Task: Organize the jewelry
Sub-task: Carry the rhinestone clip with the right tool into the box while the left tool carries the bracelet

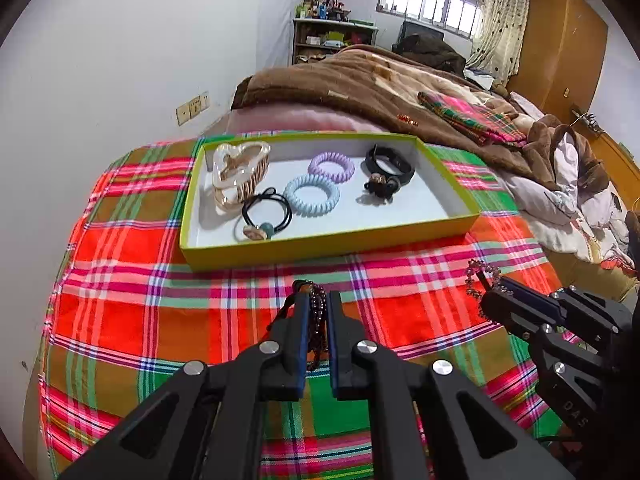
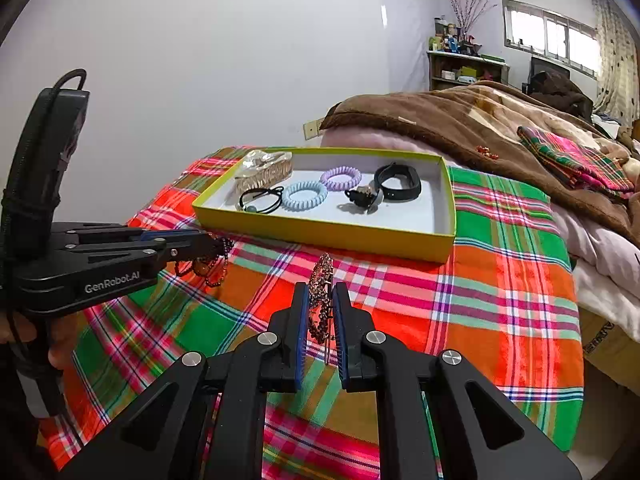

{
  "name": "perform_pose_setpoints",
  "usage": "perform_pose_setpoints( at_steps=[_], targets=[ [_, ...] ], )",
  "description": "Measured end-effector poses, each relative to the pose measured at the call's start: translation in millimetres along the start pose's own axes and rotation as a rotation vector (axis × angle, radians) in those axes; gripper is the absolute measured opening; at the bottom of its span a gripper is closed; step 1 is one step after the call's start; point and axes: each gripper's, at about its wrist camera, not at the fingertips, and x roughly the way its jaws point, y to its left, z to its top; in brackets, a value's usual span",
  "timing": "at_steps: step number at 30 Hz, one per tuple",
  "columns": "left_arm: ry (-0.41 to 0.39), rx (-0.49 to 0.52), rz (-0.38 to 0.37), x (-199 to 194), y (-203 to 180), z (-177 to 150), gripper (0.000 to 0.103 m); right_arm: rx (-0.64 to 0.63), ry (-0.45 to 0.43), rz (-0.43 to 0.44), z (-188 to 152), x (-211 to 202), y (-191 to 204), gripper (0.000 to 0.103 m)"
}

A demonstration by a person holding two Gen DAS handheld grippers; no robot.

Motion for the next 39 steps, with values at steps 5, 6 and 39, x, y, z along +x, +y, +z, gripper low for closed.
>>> perform_pose_setpoints(
  at_steps=[5, 6, 39],
  targets=[
    [-0.025, 0.006, -0.006, -8.9, -1.0, 6.5, 0.009, 0.004, -0.018, -0.005, 5.8, -6.1, -0.1, 0.012],
    [-0.028, 0.009, -0.008, -10.6, -1.2, 7.9, 0.009, 0.005, -0.023, -0.008, 7.2, -7.3, -0.2, 0.012],
    [-0.058, 0.059, -0.146, 44.5, -19.5, 108.2, 0.009, 0.170, -0.015, -0.094, 75.0, 47.7, -72.6, 0.012]
  ],
)
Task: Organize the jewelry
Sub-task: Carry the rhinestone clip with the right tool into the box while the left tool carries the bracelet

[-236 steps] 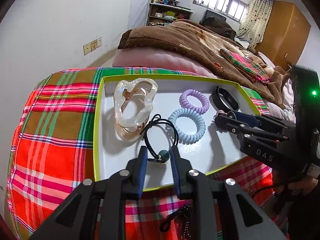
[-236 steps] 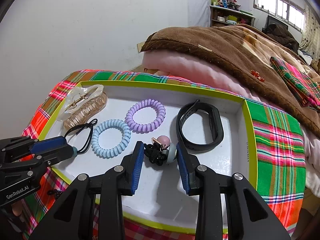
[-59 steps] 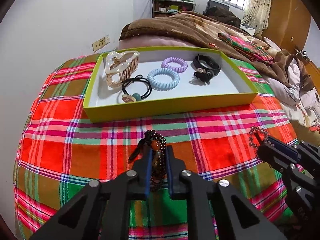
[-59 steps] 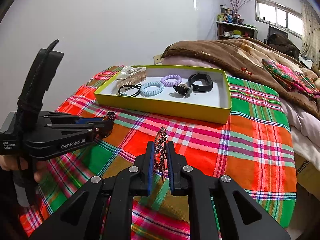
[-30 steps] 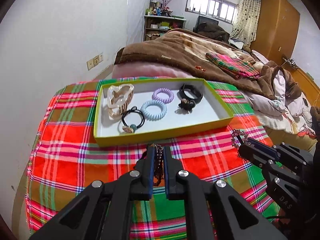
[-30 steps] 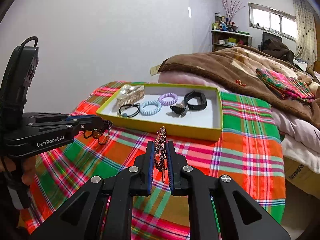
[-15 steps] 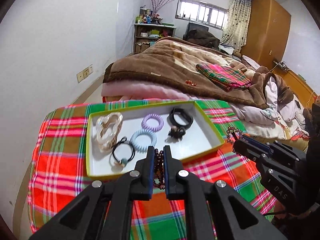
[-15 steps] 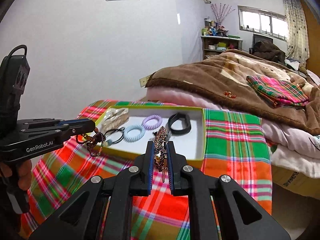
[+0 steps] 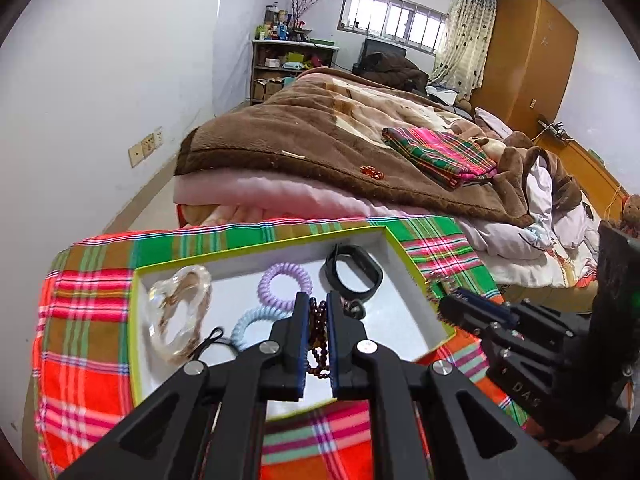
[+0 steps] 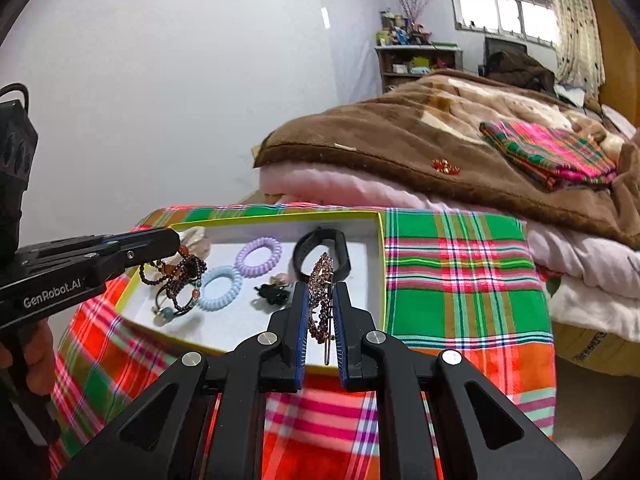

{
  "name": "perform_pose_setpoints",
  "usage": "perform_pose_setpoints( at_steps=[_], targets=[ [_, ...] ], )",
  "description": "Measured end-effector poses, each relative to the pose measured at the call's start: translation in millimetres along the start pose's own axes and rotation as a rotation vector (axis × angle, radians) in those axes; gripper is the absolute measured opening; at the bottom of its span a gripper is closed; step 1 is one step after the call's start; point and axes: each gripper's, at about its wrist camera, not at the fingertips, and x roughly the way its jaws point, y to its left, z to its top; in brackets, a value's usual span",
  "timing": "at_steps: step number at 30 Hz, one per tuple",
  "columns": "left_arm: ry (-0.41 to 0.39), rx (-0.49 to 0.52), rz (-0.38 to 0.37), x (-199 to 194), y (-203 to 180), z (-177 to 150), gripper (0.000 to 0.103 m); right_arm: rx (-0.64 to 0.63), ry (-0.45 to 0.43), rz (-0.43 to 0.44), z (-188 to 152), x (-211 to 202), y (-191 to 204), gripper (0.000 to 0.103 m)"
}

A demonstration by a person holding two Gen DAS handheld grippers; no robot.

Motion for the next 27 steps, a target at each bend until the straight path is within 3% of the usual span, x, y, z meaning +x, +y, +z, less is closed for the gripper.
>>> perform_pose_setpoints(
  at_steps=[15, 27],
  targets=[
    [0.087, -0.004, -0.012, 43.6, -4.3, -18.5, 0.009, 0.043, 0.075, -0.022, -1.0, 41.7, -14.1, 0.012],
    [0.114, -0.002, -0.007, 51.1, -2.2, -27.5, 0.009, 0.011, 0.113, -0.051, -2.5, 57.0, -11.8, 0.012]
  ],
)
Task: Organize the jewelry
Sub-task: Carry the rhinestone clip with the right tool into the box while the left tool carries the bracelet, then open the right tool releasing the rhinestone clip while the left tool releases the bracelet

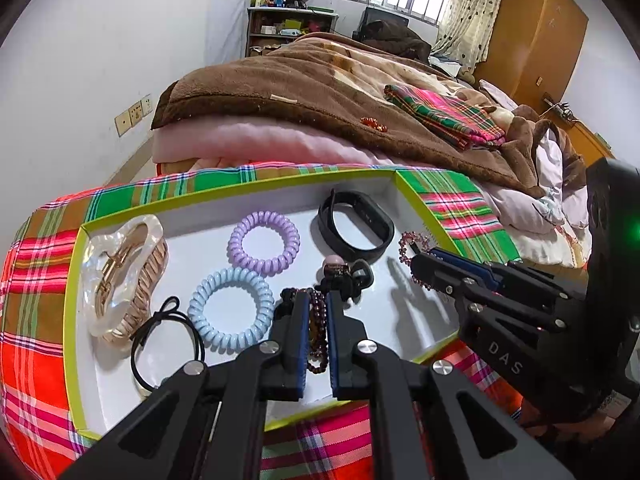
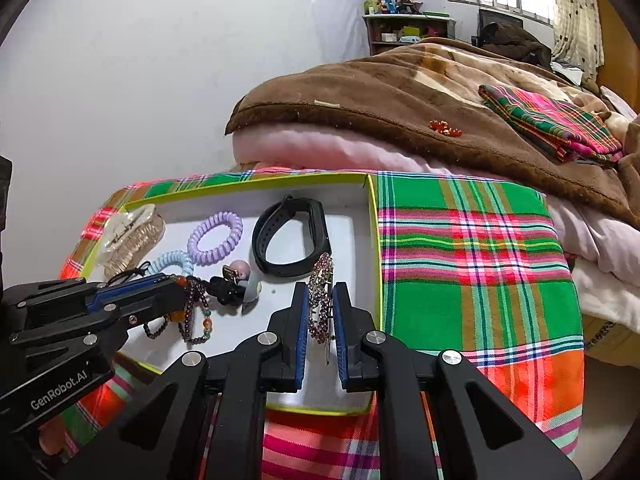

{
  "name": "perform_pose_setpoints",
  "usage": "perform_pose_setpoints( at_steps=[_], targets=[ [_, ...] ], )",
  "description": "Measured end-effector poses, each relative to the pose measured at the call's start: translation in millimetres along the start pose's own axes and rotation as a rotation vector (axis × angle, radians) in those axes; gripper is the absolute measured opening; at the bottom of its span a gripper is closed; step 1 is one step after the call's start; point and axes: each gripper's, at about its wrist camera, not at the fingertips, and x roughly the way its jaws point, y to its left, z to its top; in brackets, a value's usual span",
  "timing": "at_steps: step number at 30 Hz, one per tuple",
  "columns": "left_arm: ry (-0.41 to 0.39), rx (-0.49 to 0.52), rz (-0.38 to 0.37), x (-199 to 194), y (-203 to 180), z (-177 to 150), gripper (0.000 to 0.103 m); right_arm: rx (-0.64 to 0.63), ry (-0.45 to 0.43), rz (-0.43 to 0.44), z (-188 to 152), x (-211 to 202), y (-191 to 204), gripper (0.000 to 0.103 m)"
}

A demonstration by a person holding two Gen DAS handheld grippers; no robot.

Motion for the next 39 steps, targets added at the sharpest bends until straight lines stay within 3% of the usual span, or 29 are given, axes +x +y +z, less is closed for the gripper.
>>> perform_pose_setpoints(
  at_steps=[32, 39],
  targets=[
    [0.032, -0.020, 0.018, 9.4, 2.7, -9.4, 0.011, -0.083, -0.010, -0.060, -1.9, 5.0, 11.8, 0.013],
    [0.029, -0.020, 0.018, 7.8, 0.7, -8.8, 0.027, -0.081, -0.018, -0.057, -1.6, 3.3, 12.2, 0.021]
  ],
)
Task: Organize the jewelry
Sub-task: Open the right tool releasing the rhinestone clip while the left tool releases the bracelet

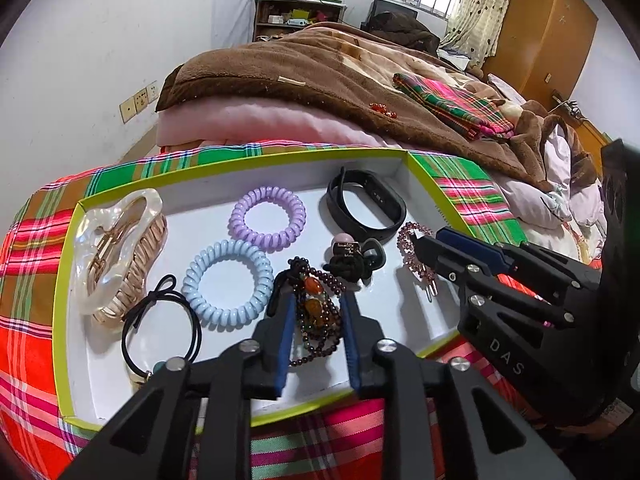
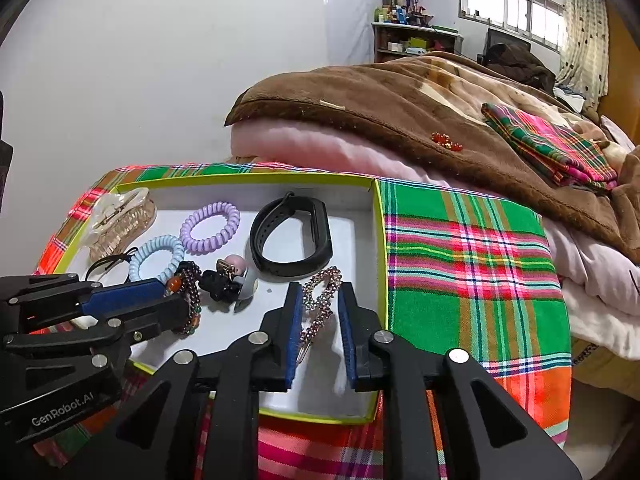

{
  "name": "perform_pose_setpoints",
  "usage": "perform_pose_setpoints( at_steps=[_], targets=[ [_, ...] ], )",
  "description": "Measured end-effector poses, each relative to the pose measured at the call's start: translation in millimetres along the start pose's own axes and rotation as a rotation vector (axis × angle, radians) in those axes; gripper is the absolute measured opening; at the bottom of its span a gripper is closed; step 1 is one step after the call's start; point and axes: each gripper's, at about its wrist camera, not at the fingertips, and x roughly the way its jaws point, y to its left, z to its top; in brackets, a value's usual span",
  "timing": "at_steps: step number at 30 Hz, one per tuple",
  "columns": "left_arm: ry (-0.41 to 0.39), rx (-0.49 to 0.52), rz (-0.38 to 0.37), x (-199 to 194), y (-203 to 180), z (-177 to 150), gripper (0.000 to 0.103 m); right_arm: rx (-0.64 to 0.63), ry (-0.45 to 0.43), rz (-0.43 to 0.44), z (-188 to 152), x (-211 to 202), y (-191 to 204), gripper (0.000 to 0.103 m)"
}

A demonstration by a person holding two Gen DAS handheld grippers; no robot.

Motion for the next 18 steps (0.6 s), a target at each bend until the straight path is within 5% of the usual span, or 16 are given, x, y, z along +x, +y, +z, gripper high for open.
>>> perform_pose_setpoints(
  at_steps=[8, 12, 18],
  targets=[
    [-0.027, 0.007, 0.018, -12.3, -2.4, -1.8, 0.038, 0.005, -0.024, -0.002, -1.2, -10.1, -0.1, 0.025],
    [-0.056, 0.003, 0.035, -24.3, -3.4, -6.3, 0.044, 0.008, -0.048, -0.001, -1.6, -22.1, 0.7, 0.042],
    [-0.084, 0.010, 0.083, -45.0, -5.2, -17.6, 0.045, 0.019, -0.096, 0.017, -4.2, -47.7, 5.7, 0.043]
  ],
)
